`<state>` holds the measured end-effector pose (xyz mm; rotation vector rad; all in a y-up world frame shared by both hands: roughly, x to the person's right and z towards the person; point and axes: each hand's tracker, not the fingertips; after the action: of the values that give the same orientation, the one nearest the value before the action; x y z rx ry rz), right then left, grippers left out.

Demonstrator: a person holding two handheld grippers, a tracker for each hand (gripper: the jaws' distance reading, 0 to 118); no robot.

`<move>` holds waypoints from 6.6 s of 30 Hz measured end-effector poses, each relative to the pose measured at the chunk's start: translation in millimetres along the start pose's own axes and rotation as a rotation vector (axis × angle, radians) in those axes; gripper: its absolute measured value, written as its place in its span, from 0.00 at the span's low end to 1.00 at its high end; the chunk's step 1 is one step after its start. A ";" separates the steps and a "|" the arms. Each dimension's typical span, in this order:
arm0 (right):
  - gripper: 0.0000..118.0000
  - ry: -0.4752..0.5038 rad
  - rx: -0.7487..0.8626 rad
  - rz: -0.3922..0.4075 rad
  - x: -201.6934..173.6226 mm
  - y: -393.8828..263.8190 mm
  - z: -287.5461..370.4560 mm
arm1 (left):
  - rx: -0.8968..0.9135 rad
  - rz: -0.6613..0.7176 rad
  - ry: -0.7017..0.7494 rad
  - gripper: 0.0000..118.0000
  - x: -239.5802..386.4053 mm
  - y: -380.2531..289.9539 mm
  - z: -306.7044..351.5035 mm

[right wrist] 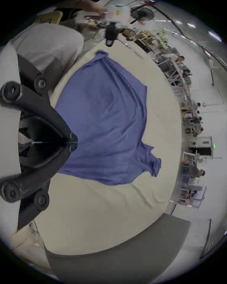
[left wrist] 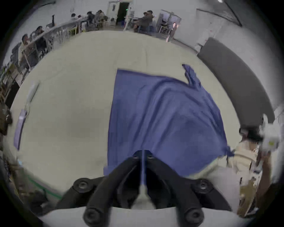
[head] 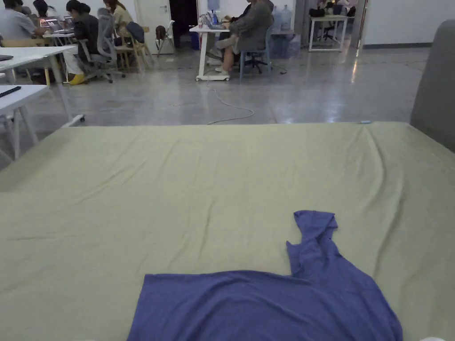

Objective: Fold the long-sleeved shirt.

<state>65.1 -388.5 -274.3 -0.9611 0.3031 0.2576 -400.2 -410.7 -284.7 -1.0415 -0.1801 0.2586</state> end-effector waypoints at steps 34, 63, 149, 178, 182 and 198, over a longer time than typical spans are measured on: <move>0.00 -0.075 -0.216 -0.204 121.8 158.3 -200.7 | 0.048 -0.047 0.076 0.00 -28.7 158.5 -111.3; 0.00 -0.077 0.454 0.043 126.0 441.1 228.3 | 0.521 0.015 -0.043 0.00 25.1 399.1 214.5; 0.95 0.025 0.016 -0.163 49.4 -27.0 23.0 | 0.173 0.115 0.034 0.95 -70.7 -46.9 77.2; 0.62 0.012 -0.237 -0.480 123.7 375.7 -373.3 | -0.014 0.047 -0.030 0.00 -57.5 44.2 -56.4; 0.00 -0.039 -0.201 -0.334 117.3 371.9 -349.0 | -0.022 0.049 -0.028 0.00 -54.9 37.9 -51.9; 0.00 0.005 -0.104 -0.208 16.5 138.1 -157.9 | 0.033 0.070 -0.090 0.00 -40.1 -8.9 16.9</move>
<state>10.7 -443.0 -470.1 -1.0877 0.1939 0.0808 -441.9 -412.9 -269.6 -1.0056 -0.2201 0.3707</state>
